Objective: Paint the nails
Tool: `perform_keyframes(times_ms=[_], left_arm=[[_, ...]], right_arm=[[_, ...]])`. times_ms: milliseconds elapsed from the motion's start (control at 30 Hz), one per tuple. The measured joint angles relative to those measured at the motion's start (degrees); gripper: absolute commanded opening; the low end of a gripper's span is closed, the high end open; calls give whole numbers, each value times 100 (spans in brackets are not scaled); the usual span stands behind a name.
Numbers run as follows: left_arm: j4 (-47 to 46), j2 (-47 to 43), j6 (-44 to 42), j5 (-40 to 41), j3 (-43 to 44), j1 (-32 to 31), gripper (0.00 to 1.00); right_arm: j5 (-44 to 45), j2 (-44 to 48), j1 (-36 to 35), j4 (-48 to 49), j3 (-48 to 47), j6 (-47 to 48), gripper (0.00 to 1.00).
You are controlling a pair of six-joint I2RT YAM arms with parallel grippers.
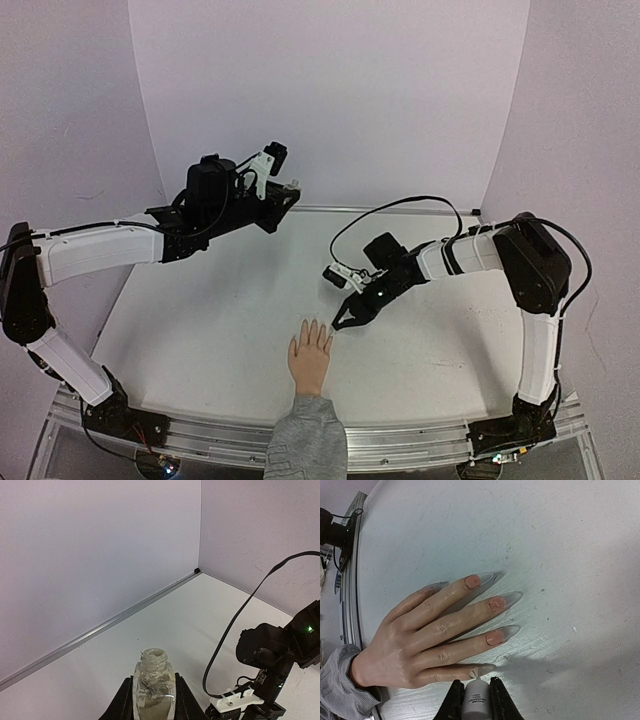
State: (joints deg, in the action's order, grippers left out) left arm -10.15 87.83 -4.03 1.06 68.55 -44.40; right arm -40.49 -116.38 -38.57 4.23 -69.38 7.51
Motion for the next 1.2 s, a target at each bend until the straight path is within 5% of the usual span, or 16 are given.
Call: perform_keyframes(times_ms=[1200], left_arm=[[0,-2,0,0,0,0,0]], right_arm=[[90,0,-59,-22,0,66,0]])
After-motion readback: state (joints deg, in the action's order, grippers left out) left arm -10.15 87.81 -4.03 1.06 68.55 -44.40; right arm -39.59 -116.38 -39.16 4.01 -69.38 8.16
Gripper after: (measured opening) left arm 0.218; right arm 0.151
